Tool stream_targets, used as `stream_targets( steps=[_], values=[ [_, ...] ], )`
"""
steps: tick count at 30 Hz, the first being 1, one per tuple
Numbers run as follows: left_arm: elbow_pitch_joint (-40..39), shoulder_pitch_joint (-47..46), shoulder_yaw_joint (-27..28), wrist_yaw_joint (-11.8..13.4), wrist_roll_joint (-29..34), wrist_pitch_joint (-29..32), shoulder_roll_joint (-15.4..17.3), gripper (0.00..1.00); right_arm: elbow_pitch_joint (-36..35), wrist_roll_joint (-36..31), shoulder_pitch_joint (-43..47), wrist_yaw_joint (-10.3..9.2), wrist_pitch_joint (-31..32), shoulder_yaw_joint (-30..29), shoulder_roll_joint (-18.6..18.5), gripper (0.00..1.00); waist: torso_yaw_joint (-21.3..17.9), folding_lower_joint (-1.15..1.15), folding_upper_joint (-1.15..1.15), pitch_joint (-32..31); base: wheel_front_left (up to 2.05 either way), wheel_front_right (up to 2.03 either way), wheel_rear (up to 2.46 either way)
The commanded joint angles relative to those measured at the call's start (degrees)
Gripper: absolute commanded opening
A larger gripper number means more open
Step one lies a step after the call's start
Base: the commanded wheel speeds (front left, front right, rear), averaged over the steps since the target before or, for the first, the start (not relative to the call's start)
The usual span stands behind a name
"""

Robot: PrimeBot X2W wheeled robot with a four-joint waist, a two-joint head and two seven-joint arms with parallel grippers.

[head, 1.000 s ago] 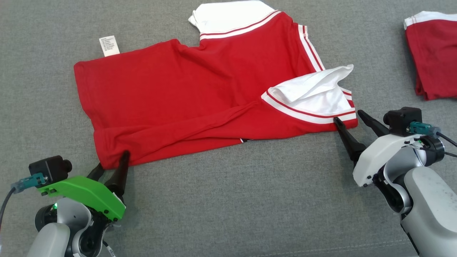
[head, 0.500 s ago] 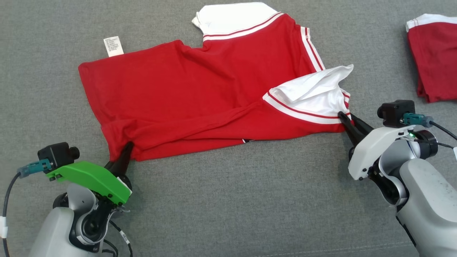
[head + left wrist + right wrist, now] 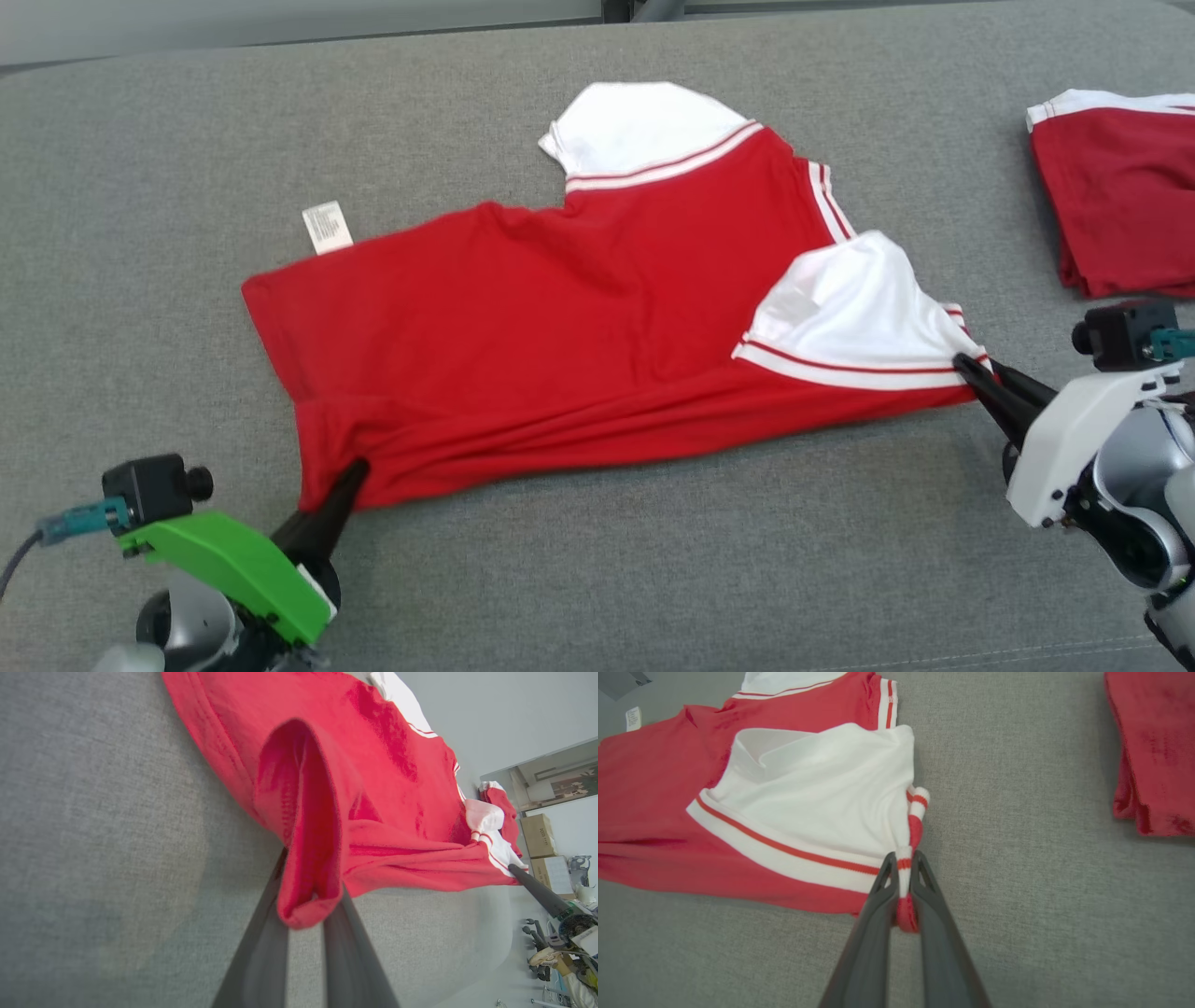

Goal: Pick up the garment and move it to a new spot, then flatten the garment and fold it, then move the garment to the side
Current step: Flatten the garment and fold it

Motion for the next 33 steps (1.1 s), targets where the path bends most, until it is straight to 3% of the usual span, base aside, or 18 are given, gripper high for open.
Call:
stream_targets(
  steps=[1,6,14,15,16,17,18,19,20,27,33],
  values=[
    [-2.6,3.0,0.1,0.6,-1.1,1.0,0.8,0.00,-1.9,1.2,2.7,-0.13,1.9,-1.0,-1.6,0.00,-0.2,0.00,0.04,-1.3,0.00,0.00,0.00],
    [-8.4,9.5,-0.8,2.2,-1.9,2.6,1.3,0.00,-6.6,2.8,7.8,-0.13,5.6,-3.2,-3.6,0.00,-0.5,0.00,0.04,-1.5,0.00,0.00,0.00],
    [-10.6,16.0,-2.9,3.4,-1.9,1.5,-1.1,0.00,-7.6,-0.3,13.8,-0.12,8.3,-5.8,-1.8,0.00,-0.1,0.00,0.04,-0.5,0.00,0.00,0.00],
    [-10.6,16.2,-2.8,3.7,-1.7,1.1,-1.3,0.17,-7.4,-0.8,14.2,-0.12,8.6,-5.8,-1.7,0.00,0.1,0.00,0.04,-0.4,0.00,0.00,0.00],
    [-10.7,16.3,-2.6,3.8,-1.6,0.8,-1.5,0.47,-7.2,-1.2,14.5,-0.12,8.7,-6.0,-1.4,0.00,0.2,0.00,0.04,-0.4,0.00,0.00,0.00],
    [-10.7,16.5,-2.3,4.0,-1.6,0.3,-1.6,1.00,-6.9,-1.8,14.7,-0.12,8.8,-6.3,-1.3,0.09,0.3,0.00,0.04,-0.4,0.00,0.00,0.00],
    [-10.8,16.6,-2.1,4.2,-1.6,0.1,-1.7,1.00,-6.6,-2.3,14.9,-0.12,8.9,-6.6,-1.2,0.41,0.4,0.00,0.04,-0.5,0.00,0.00,0.00],
    [-11.0,16.8,-1.9,4.3,-1.7,-0.2,-1.7,1.00,-6.5,-2.8,15.0,-0.12,9.0,-6.7,-1.0,0.79,0.4,0.00,0.04,-0.6,0.00,0.00,0.00],
    [-11.2,17.0,-1.6,4.4,-1.8,-0.3,-1.7,1.00,-6.3,-3.2,15.2,-0.12,9.2,-6.8,-0.9,1.00,0.5,0.00,0.04,-0.7,0.00,0.00,0.00],
    [-11.7,17.2,2.3,6.7,-1.7,-3.9,-2.0,1.00,-6.0,-7.4,14.1,-0.12,6.0,-9.8,-0.6,1.00,0.5,0.00,0.04,-1.8,0.00,0.00,0.00],
    [-11.7,13.9,2.8,7.1,4.2,-8.0,-0.3,1.00,-7.6,-10.1,10.2,-0.12,3.4,-10.8,0.4,1.00,0.9,0.00,0.04,-1.1,0.00,0.00,0.00]
  ],
)
